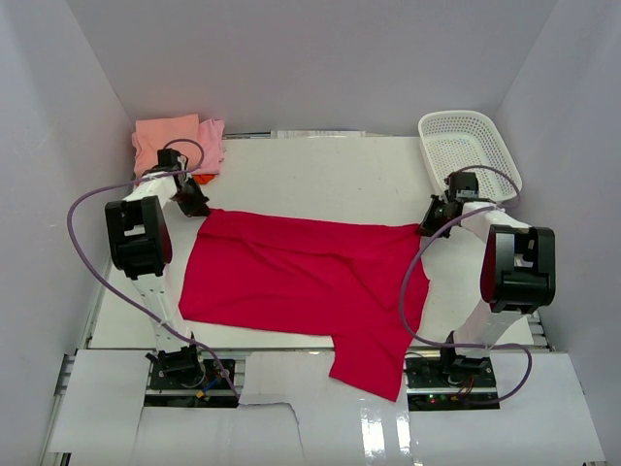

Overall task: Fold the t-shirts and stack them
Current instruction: Fold the flattened tshirt in 1/3 of the way

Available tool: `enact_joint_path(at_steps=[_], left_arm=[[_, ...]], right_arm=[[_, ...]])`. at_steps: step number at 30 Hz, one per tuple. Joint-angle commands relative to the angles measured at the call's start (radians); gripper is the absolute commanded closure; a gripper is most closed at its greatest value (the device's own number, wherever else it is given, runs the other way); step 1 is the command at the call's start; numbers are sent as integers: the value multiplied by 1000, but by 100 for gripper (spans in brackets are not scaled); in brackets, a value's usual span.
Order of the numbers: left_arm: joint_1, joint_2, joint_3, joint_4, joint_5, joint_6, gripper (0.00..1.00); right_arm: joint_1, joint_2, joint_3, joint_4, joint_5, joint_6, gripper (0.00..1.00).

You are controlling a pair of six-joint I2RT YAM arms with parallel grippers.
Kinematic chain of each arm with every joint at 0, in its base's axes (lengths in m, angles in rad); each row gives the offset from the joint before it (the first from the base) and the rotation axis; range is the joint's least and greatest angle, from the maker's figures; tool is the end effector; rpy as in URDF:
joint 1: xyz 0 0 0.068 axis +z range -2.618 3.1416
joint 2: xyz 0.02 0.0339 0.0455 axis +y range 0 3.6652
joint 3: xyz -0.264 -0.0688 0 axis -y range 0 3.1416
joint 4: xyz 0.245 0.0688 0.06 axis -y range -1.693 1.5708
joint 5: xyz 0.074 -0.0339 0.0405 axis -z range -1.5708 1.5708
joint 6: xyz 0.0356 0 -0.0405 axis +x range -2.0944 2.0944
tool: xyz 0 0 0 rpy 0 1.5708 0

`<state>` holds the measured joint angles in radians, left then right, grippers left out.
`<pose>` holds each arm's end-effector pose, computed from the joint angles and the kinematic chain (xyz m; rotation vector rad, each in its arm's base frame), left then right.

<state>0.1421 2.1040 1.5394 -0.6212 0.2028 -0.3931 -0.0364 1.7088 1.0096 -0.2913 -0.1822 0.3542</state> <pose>0.4308 0.0544 0.1595 -0.6782 2.6809 -0.3466 0.3422 -0.0060 0.1721 0.4308 2.5395 0.3539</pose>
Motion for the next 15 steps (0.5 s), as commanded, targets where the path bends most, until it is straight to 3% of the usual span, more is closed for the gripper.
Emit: enact_joint_path(at_steps=[1,15], left_arm=[[-7,13,-7,-20,-82,0,100],[16,34,-2,-22,-121,-43,100]], right_arm=[[4,38,101,-12,18,-18,92],[6,307,492,-134,-42,-49,92]])
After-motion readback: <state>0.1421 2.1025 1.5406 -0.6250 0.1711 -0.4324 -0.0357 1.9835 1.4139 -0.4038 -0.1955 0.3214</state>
